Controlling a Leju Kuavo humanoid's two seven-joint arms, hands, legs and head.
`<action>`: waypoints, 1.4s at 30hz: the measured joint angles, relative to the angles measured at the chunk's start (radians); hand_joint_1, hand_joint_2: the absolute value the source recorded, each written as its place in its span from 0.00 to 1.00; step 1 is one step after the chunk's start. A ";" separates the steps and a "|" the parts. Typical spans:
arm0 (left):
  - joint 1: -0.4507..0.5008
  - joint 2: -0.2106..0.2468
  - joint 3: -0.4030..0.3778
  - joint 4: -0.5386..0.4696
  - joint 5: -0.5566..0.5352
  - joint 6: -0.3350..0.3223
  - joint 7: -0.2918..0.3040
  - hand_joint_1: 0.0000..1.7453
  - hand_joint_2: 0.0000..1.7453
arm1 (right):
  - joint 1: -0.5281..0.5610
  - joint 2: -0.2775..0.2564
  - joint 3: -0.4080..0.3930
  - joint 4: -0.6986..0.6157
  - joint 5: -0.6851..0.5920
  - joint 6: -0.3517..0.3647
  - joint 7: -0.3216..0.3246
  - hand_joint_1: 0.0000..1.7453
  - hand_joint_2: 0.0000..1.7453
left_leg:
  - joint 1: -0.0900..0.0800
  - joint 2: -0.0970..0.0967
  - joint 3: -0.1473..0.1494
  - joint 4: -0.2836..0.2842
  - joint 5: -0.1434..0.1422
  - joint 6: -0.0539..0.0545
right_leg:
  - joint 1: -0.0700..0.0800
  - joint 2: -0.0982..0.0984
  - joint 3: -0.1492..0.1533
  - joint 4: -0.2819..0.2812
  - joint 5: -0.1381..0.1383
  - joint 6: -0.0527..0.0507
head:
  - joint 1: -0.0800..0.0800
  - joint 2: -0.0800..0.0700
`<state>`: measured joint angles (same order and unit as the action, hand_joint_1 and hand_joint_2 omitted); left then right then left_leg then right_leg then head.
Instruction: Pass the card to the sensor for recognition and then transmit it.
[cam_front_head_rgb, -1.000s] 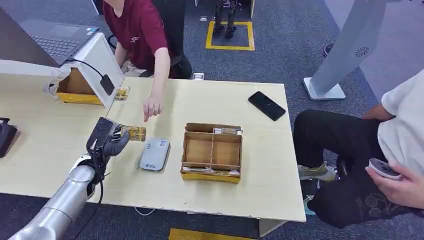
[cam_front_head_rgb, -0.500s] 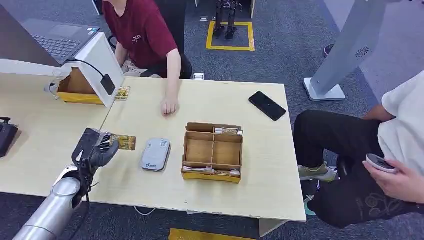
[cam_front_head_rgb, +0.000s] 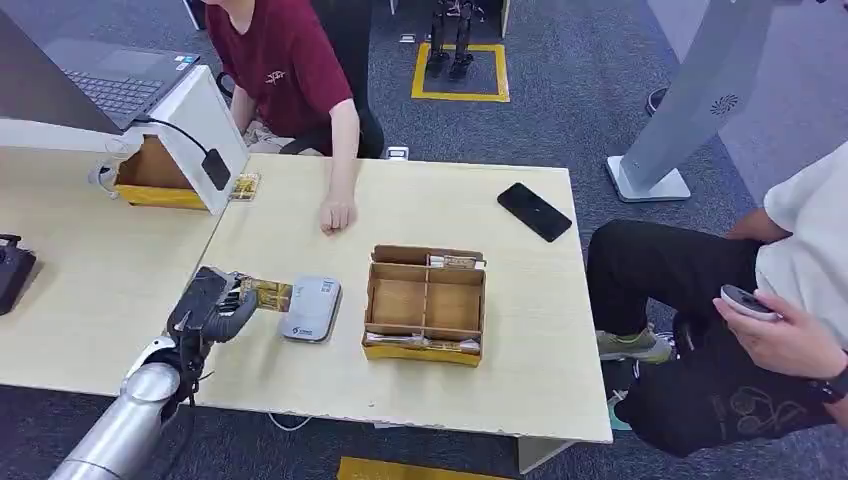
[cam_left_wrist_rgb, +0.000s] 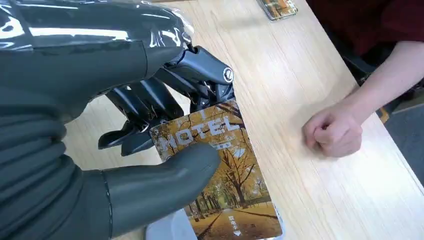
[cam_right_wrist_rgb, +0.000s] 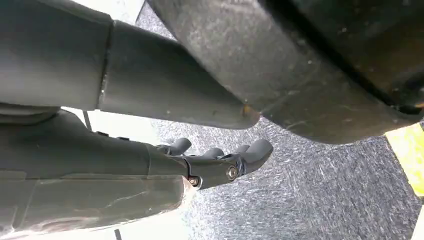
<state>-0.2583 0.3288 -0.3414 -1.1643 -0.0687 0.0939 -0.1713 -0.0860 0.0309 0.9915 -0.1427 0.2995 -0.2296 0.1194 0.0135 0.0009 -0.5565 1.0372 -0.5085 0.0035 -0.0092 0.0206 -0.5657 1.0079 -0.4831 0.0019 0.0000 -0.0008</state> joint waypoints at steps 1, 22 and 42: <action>-0.003 -0.006 -0.003 0.000 0.000 0.003 0.000 1.00 1.00 | 0.000 0.000 0.000 0.000 0.002 0.000 0.000 0.00 0.00 | 0.000 0.000 0.000 0.000 0.000 0.000 | 0.000 0.000 0.000 0.000 0.000 0.000 | 0.000 0.000; -0.062 -0.089 -0.041 0.104 -0.033 0.076 0.005 1.00 1.00 | -0.002 0.000 0.000 0.000 0.011 0.003 0.000 0.00 0.00 | 0.000 0.000 0.000 0.000 0.000 0.000 | 0.000 0.000 0.000 0.000 0.000 0.000 | 0.000 0.000; -0.076 -0.124 -0.053 0.200 -0.091 0.155 -0.008 1.00 1.00 | -0.005 0.000 0.000 0.000 0.027 0.011 -0.001 0.00 0.00 | 0.000 0.000 0.000 0.000 0.000 0.000 | 0.000 0.000 0.000 0.000 0.000 0.000 | 0.000 0.000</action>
<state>-0.3341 0.2045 -0.3944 -0.9644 -0.1598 0.2491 -0.1789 -0.0914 0.0309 0.9915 -0.1431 0.3269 -0.2186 0.1186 0.0135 0.0009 -0.5565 1.0373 -0.5085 0.0035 -0.0092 0.0208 -0.5657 1.0079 -0.4831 0.0019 -0.0004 -0.0008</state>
